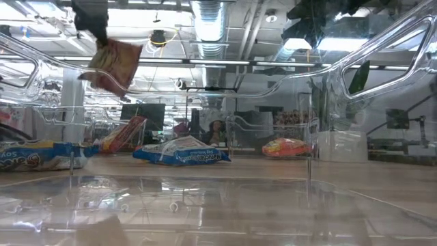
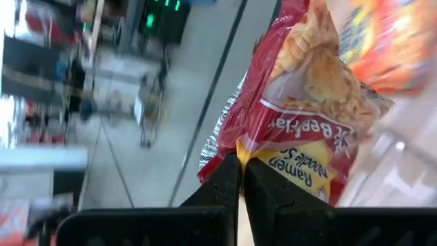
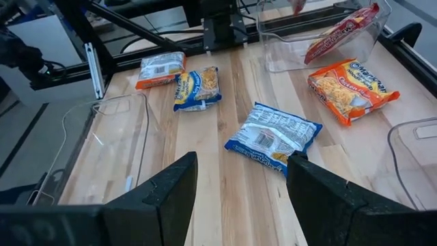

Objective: Sort Maruchan noodles
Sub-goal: Put the left red noodle pack into the top left transparent bin, then put the red noodle pack into the top left transparent bin

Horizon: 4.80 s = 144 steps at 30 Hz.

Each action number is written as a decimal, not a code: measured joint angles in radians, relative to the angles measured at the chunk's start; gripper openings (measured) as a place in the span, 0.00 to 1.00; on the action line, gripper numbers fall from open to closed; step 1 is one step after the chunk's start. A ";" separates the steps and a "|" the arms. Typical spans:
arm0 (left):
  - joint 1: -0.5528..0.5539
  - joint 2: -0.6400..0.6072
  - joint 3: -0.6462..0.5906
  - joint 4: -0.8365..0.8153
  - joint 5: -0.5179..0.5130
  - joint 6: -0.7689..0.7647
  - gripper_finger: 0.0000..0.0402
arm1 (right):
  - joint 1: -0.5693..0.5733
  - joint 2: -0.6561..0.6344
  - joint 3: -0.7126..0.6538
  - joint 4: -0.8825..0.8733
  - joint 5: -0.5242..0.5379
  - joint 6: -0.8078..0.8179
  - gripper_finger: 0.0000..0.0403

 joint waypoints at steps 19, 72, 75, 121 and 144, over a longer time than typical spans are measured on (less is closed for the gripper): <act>0.513 -0.196 -0.436 0.599 0.396 0.482 0.00 | -0.001 0.000 0.000 0.002 0.000 0.001 0.61; 0.222 -0.530 -0.740 1.632 1.043 0.318 0.48 | 0.945 0.123 -0.147 -0.331 0.307 1.737 0.61; 0.222 -0.530 -0.740 1.630 1.043 0.318 0.48 | 0.996 0.197 -0.148 -0.291 0.286 1.874 0.61; 0.223 -0.530 -0.739 1.626 1.050 0.311 0.48 | 1.026 0.682 0.154 -0.336 0.279 1.996 0.38; 0.223 -0.530 -0.739 1.678 1.048 0.322 0.48 | 0.736 0.387 0.187 -0.478 0.546 1.395 0.04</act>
